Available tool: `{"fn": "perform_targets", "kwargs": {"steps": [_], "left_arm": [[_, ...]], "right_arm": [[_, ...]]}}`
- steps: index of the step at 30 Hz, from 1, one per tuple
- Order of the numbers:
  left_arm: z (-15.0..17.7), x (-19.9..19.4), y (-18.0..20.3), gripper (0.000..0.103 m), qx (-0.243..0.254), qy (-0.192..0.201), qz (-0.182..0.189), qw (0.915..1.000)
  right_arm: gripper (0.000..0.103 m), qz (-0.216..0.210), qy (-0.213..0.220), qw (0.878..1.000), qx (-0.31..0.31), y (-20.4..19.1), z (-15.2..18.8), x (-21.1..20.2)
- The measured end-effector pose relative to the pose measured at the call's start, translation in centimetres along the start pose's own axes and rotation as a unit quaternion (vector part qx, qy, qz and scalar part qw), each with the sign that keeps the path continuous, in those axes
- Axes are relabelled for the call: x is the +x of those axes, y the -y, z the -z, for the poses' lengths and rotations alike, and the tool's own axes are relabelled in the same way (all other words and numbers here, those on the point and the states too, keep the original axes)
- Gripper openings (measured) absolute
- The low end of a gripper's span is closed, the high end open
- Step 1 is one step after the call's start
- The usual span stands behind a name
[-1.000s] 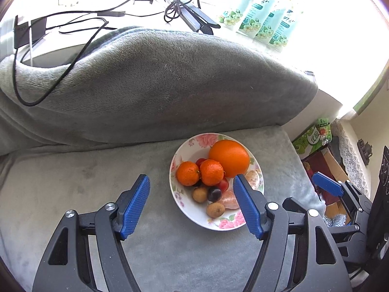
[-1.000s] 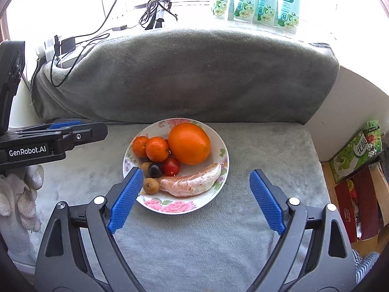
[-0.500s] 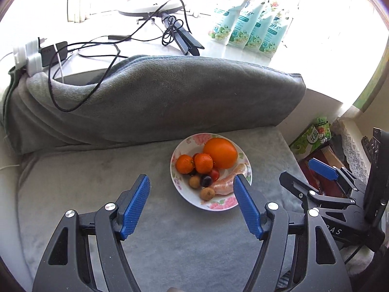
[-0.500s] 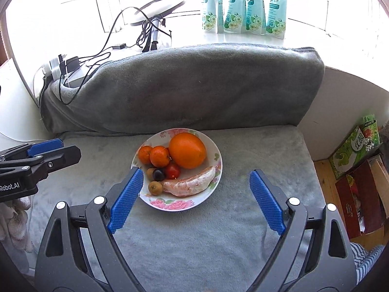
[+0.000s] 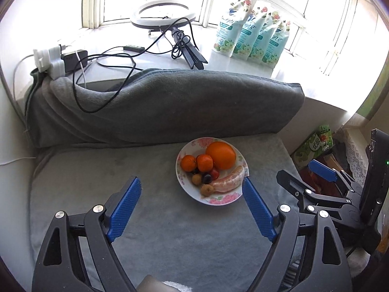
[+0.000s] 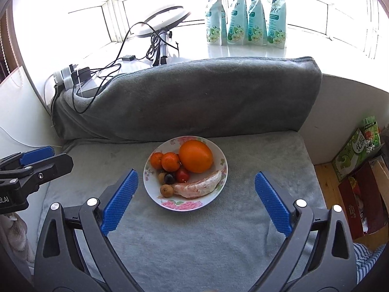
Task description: Organize fruits
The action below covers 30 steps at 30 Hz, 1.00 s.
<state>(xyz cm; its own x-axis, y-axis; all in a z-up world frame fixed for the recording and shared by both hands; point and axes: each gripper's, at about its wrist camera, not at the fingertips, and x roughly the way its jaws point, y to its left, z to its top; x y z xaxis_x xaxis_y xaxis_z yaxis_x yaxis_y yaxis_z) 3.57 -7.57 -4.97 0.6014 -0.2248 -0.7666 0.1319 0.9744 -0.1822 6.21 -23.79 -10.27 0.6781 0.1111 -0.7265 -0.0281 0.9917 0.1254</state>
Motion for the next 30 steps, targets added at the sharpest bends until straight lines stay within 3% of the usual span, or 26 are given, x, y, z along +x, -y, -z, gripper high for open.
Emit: {"fn": "perform_targets", "kwargs": {"steps": [4, 13, 30], "left_arm": [[0.0, -0.5, -0.5, 0.089, -0.017, 0.000, -0.003, 0.9999], [0.1, -1.7, -0.2, 0.089, 0.003, 0.014, -0.021, 0.9997], [-0.3, -1.8, 0.1, 0.089, 0.007, 0.017, -0.022, 0.9996]], "right_arm": [[0.099, -0.007, 0.004, 1.000, -0.002, -0.3, -0.2, -0.1], [0.099, -0.021, 0.008, 1.000, -0.004, -1.0, -0.5, -0.2], [0.099, -0.022, 0.003, 1.000, 0.001, -0.8, -0.5, 0.1]]}}
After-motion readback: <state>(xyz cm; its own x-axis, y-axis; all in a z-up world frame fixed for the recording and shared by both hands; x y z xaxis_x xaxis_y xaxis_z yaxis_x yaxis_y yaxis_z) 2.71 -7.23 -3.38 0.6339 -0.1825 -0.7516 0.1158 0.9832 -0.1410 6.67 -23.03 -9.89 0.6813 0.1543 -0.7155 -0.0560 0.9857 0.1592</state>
